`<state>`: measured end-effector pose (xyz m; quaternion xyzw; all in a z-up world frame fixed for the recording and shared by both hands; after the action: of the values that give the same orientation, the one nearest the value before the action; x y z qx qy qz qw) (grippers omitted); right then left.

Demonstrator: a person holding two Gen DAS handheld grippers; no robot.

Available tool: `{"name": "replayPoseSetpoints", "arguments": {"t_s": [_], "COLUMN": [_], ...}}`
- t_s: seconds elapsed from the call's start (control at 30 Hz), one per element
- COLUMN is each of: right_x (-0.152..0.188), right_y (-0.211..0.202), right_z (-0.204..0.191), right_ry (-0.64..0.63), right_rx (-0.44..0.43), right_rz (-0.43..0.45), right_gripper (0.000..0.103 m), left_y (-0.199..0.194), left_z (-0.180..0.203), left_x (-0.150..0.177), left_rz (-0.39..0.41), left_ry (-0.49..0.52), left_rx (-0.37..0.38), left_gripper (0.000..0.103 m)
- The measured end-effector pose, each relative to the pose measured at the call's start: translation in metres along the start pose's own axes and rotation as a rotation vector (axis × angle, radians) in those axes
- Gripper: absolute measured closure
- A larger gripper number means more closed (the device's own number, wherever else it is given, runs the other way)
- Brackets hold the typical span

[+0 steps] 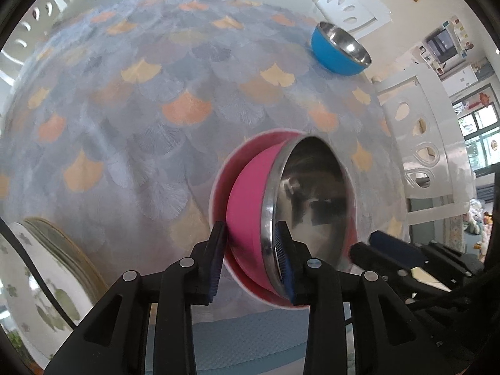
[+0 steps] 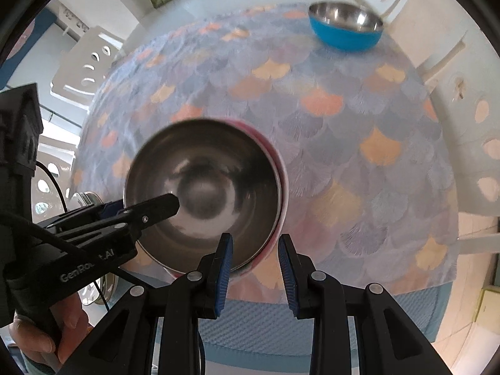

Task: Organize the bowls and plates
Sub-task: 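Carry the steel bowl into the pink bowl and open both grippers, then move both grippers to the blue steel bowl and grasp its rim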

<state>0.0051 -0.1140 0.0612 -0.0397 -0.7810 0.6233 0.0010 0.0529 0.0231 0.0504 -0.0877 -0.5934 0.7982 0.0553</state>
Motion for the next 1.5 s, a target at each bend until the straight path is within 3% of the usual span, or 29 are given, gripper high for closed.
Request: {"name": "replayPoseSetpoints", "arguments": {"t_s": [0.1, 0.23, 0.4, 0.63, 0.87, 0.97, 1.03, 1.07, 1.2, 1.37, 1.5], "right_x": [-0.001, -0.001, -0.002, -0.008, -0.027, -0.044, -0.058, -0.065, -0.099, -0.147, -0.179], "right_y": [-0.008, -0.003, 0.003, 0.0, -0.028, -0.045, -0.059, -0.065, -0.076, -0.068, -0.046], "right_z": [0.004, 0.011, 0.017, 0.024, 0.031, 0.041, 0.053, 0.06, 0.087, 0.126, 0.151], "right_ry": [0.003, 0.024, 0.037, 0.037, -0.021, -0.033, -0.012, 0.006, 0.082, 0.21, 0.29], "right_rx": [-0.006, -0.039, -0.074, -0.114, -0.165, -0.172, -0.158, -0.149, -0.159, -0.197, -0.199], "right_rz": [0.018, -0.008, -0.036, -0.017, 0.096, 0.164, 0.231, 0.259, 0.323, 0.353, 0.341], "right_gripper": [0.073, 0.073, 0.073, 0.073, 0.073, 0.058, 0.036, 0.033, 0.031, 0.031, 0.031], "left_y": [-0.011, -0.002, 0.017, 0.019, -0.031, -0.05, -0.059, -0.061, -0.057, -0.02, 0.02], "left_z": [-0.001, -0.009, -0.024, -0.018, 0.025, 0.039, 0.047, 0.05, 0.069, 0.085, 0.088], "left_x": [-0.002, -0.004, -0.004, -0.01, -0.032, -0.058, -0.083, -0.094, -0.152, -0.216, -0.256], "left_rz": [0.024, -0.004, -0.047, -0.041, 0.126, 0.175, 0.183, 0.183, 0.163, 0.078, -0.001], "left_ry": [0.01, 0.008, -0.076, -0.048, 0.201, 0.238, 0.256, 0.263, 0.302, 0.308, 0.256], "left_rx": [-0.042, -0.084, -0.001, -0.052, -0.186, -0.151, -0.116, -0.11, -0.073, -0.031, 0.071], "left_gripper": [0.074, 0.073, 0.073, 0.074, 0.075, 0.073, 0.073, 0.073, 0.072, 0.072, 0.072]}}
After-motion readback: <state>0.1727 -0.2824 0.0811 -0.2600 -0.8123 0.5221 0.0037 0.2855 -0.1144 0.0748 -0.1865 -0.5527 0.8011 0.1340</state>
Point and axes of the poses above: each gripper's, at about its wrist camera, not at the fingertips, and y roughly the way its jaws point, z to its right, x to its underside, the point moved 4 cm from there along y, roughly the way its jaws point, and after that the axes turned 9 degrees about -z, right-handed, at the moved point
